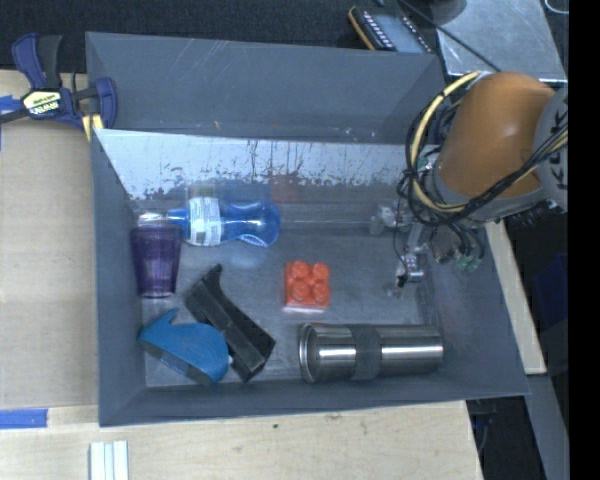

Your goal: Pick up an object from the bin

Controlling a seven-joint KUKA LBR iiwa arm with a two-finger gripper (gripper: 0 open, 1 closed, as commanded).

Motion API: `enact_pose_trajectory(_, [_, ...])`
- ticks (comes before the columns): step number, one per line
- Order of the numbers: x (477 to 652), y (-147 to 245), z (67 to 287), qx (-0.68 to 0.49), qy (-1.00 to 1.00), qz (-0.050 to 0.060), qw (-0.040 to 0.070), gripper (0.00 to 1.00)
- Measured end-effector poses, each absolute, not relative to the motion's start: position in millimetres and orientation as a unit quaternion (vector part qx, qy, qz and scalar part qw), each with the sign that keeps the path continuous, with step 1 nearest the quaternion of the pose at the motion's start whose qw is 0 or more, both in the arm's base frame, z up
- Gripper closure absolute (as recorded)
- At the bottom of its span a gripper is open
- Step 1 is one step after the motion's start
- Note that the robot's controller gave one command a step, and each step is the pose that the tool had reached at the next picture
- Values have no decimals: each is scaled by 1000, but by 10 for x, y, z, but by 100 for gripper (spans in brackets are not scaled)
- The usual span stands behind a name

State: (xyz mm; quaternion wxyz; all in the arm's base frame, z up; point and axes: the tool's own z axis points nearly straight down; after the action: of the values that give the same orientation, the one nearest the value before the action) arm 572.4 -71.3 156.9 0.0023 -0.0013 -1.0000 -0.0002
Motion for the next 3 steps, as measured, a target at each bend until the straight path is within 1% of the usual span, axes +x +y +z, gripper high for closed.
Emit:
enact_pose_trajectory(1, [5741,-709,1619,0,-1000,0,-2,0])
enact_pose_trajectory(2, [5045,-770,1213,115,-993,0,2,0])
enact_pose_trajectory(3, [4841,-658,1481,134,-991,0,-1,0])
